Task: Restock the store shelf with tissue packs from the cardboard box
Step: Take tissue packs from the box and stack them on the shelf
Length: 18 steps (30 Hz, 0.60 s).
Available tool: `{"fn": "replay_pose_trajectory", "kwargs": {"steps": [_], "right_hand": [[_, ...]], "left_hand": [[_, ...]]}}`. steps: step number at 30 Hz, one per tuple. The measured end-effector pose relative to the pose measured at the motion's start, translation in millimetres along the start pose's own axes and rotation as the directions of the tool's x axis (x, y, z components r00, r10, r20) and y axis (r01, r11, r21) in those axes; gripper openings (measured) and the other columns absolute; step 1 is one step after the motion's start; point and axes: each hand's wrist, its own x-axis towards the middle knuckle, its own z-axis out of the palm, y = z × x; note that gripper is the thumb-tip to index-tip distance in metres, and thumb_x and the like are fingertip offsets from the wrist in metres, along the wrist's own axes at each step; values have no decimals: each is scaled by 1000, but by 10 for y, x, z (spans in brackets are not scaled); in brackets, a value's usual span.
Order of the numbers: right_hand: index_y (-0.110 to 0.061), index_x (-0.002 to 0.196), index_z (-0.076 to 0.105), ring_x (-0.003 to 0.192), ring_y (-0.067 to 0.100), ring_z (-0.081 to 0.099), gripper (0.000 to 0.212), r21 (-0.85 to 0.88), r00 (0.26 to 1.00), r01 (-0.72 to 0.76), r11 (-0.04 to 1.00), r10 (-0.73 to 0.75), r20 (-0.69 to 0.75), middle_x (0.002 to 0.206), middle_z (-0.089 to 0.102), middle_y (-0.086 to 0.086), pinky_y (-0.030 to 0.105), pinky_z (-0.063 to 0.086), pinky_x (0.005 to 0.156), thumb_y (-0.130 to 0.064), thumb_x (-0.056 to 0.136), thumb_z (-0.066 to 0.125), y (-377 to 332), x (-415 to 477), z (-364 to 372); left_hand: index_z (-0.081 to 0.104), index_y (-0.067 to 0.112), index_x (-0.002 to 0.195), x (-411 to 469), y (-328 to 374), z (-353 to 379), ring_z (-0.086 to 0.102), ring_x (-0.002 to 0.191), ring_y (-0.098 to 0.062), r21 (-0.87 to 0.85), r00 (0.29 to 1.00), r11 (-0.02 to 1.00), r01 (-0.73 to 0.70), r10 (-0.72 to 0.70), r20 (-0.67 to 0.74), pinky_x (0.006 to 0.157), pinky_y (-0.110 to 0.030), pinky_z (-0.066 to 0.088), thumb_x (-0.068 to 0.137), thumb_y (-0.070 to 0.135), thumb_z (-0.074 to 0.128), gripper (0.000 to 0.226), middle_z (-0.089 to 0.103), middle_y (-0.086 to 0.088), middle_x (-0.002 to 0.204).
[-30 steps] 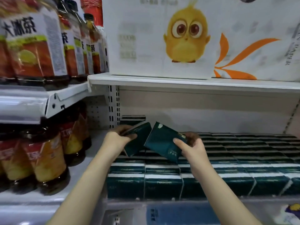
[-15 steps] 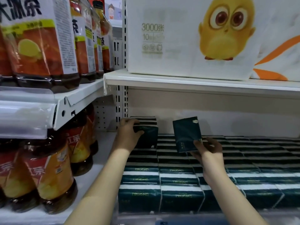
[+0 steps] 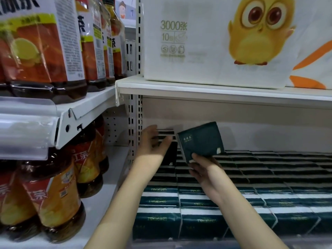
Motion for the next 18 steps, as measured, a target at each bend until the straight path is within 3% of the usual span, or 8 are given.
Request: {"fn": "replay_pose_trajectory", "kwargs": {"steps": [3,5,8,11,13,15,18], "right_hand": [[-12,112,63,96,22,65,32,-71,999,2,998,2,47,96,74,2,34,50,83,-5,82,70,94,-47,130],[-12,110,64,96,20,66,31,-157,998,6,988,4,65,92,76,-1,32,50,80,-5,81,72,167,-85,194],[-9,112,65,93,16,68,34,-232,996,-16,973,37,86,93,76,-1,29,50,74,-5,79,74,231,-115,247],[-9,111,66,93,12,69,33,-269,989,-36,963,73,130,98,76,1,26,51,77,-1,80,73,260,-117,281],[-7,115,64,99,17,68,36,-181,988,-72,981,95,123,103,75,5,28,52,81,0,81,72,276,-120,324],[-7,124,58,102,21,67,43,-133,998,-26,991,34,57,108,72,9,30,53,85,-1,83,70,264,-95,352],[-24,134,43,105,24,64,56,-298,991,108,948,-125,-37,116,63,7,34,50,93,-4,88,68,209,-49,350]], "left_hand": [[49,27,127,-205,-55,-48,58,107,-10,106,971,985,138,-155,181,93,-31,49,89,32,66,41,60,13,112],[55,31,114,-265,-145,-109,61,106,-13,94,975,983,160,-172,143,98,-40,50,90,25,67,27,65,10,110],[54,32,105,-303,-214,-188,61,106,-13,39,971,978,205,-208,114,98,-37,49,90,17,67,25,65,6,111],[54,27,116,-346,-238,-222,61,108,-11,2,968,978,210,-208,142,100,-38,49,91,15,66,31,65,8,112],[53,26,121,-323,-270,-256,60,110,-13,-8,974,978,206,-205,99,102,-40,47,92,14,64,33,65,6,117],[53,25,126,-272,-302,-310,57,113,-14,4,980,981,194,-194,37,103,-36,44,93,13,63,37,62,6,121],[51,22,135,-199,-343,-359,54,117,-12,30,987,987,158,-158,-9,101,-30,43,94,8,59,44,60,6,125]]}}
